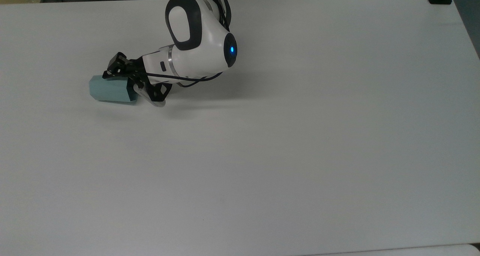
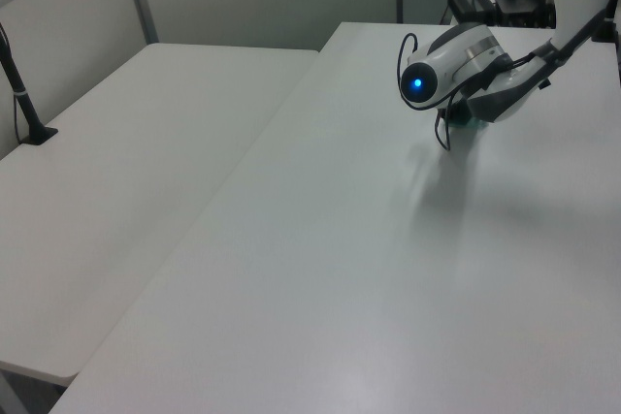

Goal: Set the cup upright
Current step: 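Close the gripper on the teal cup's body, then lift the cup and rotate it so its opening faces up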

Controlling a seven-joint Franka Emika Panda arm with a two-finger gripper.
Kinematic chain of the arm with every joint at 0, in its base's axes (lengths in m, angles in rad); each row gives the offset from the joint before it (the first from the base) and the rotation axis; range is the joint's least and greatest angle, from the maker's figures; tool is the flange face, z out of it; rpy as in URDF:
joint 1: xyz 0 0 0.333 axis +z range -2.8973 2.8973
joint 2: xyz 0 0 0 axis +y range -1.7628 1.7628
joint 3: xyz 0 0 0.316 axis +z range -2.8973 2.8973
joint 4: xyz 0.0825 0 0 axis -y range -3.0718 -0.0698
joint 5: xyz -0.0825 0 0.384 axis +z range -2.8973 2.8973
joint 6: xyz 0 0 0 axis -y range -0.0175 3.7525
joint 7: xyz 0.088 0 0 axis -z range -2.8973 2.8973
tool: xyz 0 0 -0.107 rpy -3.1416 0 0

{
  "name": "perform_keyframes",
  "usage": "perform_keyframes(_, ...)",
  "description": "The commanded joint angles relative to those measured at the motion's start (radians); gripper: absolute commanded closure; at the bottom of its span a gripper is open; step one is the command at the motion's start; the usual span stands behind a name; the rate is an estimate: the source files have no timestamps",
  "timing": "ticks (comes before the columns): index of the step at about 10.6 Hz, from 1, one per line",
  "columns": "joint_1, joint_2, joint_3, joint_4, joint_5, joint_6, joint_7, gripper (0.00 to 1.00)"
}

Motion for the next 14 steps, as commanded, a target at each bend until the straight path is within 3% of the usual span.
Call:
perform_keyframes(1, -0.018, -0.007, 0.006, -0.029, -0.034, 0.039, 0.018, 1.0)
perform_keyframes(4, -0.024, -0.006, 0.006, -0.043, -0.045, 0.057, -0.001, 1.0)
perform_keyframes(6, -0.024, -0.07, 0.006, -0.027, -0.004, 0.057, -0.089, 1.0)
perform_keyframes(9, -0.024, -0.218, 0.004, 0.031, 0.235, 0.037, -0.284, 1.0)
perform_keyframes(12, -0.045, -0.394, -0.011, 0.013, 0.534, 0.054, -0.312, 1.0)
perform_keyframes(14, -0.065, -0.431, -0.011, -0.004, 0.754, 0.062, -0.386, 1.0)
